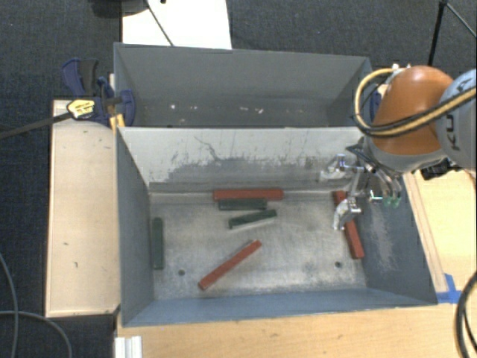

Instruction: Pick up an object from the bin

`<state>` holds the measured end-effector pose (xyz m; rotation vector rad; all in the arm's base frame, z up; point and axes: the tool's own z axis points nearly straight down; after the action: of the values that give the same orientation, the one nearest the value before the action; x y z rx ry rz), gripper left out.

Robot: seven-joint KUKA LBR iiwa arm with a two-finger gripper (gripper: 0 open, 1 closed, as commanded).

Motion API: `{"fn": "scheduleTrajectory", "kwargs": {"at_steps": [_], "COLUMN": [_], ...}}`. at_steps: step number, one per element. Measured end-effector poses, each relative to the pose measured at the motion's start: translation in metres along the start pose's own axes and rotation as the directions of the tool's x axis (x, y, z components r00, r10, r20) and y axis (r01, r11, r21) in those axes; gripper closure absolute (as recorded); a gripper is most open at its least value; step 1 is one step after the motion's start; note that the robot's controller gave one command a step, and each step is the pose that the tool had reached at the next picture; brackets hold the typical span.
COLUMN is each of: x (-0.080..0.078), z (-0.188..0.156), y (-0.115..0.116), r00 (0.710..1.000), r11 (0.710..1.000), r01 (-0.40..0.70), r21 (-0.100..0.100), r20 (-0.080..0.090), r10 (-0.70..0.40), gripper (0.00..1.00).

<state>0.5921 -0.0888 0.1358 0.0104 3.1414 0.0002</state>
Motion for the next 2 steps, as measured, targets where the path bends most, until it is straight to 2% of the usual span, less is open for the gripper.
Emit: {"fn": "scheduleTrajectory", "kwargs": {"at_steps": [1, 2], "x": [-0.001, 0.019], "z": [-0.001, 0.020], "y": [0.000, 0.002], "r00": [1.000, 0.993], "r11": [1.000, 0.993], "r01": [0.000, 0.116], "r21": [0.000, 0.003], "r20": [0.002, 0.012], "r10": [0.000, -0.116], "gripper": [0.00, 0.00]}}
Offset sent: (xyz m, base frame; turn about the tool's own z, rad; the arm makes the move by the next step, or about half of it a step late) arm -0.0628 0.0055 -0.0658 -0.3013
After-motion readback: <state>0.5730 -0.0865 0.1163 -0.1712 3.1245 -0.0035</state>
